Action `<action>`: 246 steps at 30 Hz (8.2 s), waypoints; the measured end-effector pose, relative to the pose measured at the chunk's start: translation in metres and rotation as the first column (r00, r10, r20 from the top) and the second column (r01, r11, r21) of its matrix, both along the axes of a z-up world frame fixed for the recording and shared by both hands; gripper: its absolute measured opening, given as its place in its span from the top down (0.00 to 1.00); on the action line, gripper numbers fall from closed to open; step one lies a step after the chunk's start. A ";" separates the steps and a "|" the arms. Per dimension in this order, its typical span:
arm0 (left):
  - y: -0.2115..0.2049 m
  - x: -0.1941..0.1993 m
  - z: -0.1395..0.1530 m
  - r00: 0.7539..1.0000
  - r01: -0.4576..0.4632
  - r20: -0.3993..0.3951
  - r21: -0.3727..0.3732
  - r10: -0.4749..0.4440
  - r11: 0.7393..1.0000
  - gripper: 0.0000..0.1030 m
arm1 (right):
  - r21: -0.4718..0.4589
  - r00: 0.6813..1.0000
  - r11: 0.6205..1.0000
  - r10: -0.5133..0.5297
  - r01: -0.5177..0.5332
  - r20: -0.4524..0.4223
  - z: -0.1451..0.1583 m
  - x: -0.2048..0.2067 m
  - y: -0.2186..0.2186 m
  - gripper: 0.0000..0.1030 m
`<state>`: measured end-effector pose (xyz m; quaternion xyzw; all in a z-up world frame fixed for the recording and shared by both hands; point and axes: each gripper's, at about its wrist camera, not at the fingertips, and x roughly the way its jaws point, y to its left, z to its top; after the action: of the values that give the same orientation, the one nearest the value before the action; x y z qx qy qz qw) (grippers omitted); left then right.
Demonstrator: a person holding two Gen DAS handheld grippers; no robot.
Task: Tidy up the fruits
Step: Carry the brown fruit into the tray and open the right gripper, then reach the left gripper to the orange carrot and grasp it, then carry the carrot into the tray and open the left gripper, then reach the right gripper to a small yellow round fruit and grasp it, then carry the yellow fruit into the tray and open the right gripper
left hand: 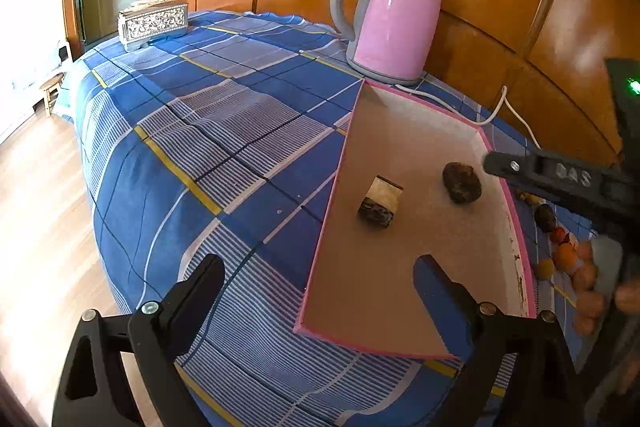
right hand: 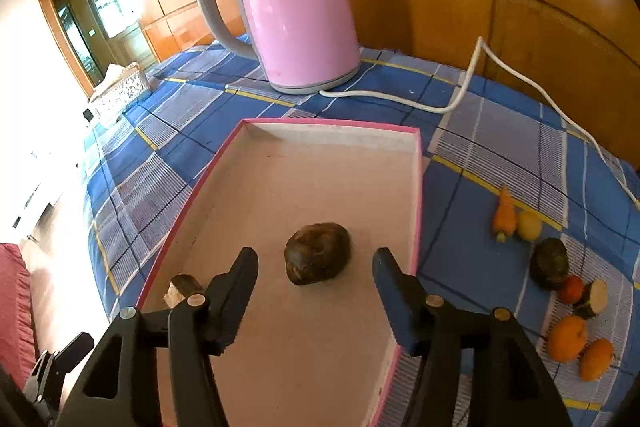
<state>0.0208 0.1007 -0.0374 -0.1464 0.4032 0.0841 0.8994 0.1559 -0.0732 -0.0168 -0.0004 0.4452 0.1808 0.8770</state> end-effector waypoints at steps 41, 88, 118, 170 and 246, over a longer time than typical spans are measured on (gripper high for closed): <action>-0.085 0.017 0.041 0.950 0.303 0.048 0.115 -0.310 0.946 0.14 | -0.049 0.746 0.748 -0.651 0.662 0.142 -0.026 -0.152 -0.250 0.36; -0.244 0.222 -0.008 0.711 0.698 -0.186 0.065 -0.678 0.713 0.78 | 0.017 0.701 0.701 -0.713 0.713 0.005 -0.055 -0.131 -0.321 0.36; -0.044 0.142 0.014 0.977 0.201 -0.085 0.086 -0.194 0.976 0.44 | -0.090 0.699 0.694 -0.712 0.715 0.066 -0.061 -0.123 -0.305 0.27; -0.023 0.014 -0.003 0.993 0.121 -0.021 0.040 -0.120 0.992 0.17 | 0.033 0.871 0.870 -0.492 0.492 -0.015 -0.013 -0.068 -0.252 0.42; -0.006 0.000 0.006 0.999 0.046 -0.006 -0.015 -0.046 0.999 0.14 | 0.086 0.997 0.996 0.039 -0.034 -0.059 -0.006 -0.035 -0.015 0.62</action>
<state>0.0208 0.0944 -0.0310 -0.1437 0.4099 0.0610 0.8987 0.1208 -0.0882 -0.0232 0.0341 0.4634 0.2157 0.8588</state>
